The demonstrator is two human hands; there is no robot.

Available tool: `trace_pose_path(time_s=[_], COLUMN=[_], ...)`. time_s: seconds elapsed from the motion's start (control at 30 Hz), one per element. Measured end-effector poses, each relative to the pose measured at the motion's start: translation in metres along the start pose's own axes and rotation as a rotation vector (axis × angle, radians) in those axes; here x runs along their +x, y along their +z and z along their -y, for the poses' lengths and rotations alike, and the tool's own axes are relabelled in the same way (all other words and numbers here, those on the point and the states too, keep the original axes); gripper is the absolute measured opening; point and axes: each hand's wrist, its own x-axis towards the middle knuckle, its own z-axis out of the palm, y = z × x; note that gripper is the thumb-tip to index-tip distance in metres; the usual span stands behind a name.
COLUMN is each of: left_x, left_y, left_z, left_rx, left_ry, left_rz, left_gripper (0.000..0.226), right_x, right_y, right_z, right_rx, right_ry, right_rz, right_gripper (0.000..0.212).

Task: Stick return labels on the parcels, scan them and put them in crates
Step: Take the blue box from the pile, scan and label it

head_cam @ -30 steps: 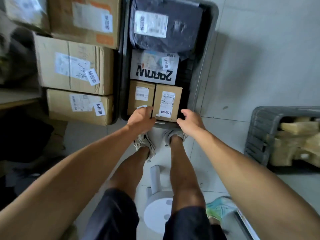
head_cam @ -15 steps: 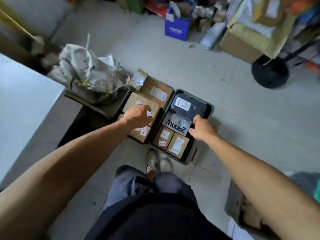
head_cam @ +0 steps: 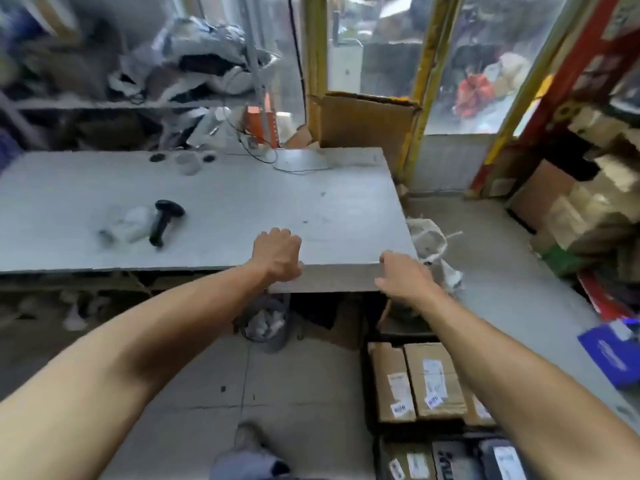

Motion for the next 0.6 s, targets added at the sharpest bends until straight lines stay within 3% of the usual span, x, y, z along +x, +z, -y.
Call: trace_pose_path(time_s=[0.37, 0.6], left_x=[-0.063, -0.104], left_y=[-0.007, -0.001], left_z=[0.31, 0.447], left_rx=[-0.185, -0.3], left_ry=[-0.536, -0.741], left_rz=[-0.155, -0.195], left_gripper=[0.046, 0.054], right_x=[0.138, 0.165], right_y=[-0.03, -0.012], right_z=[0.377, 0.545], right_rx=[-0.095, -0.069], right_ry=[-0.533, -0.72], right_rz=[-0.005, 0.015], right_gripper=[0.06, 0.064])
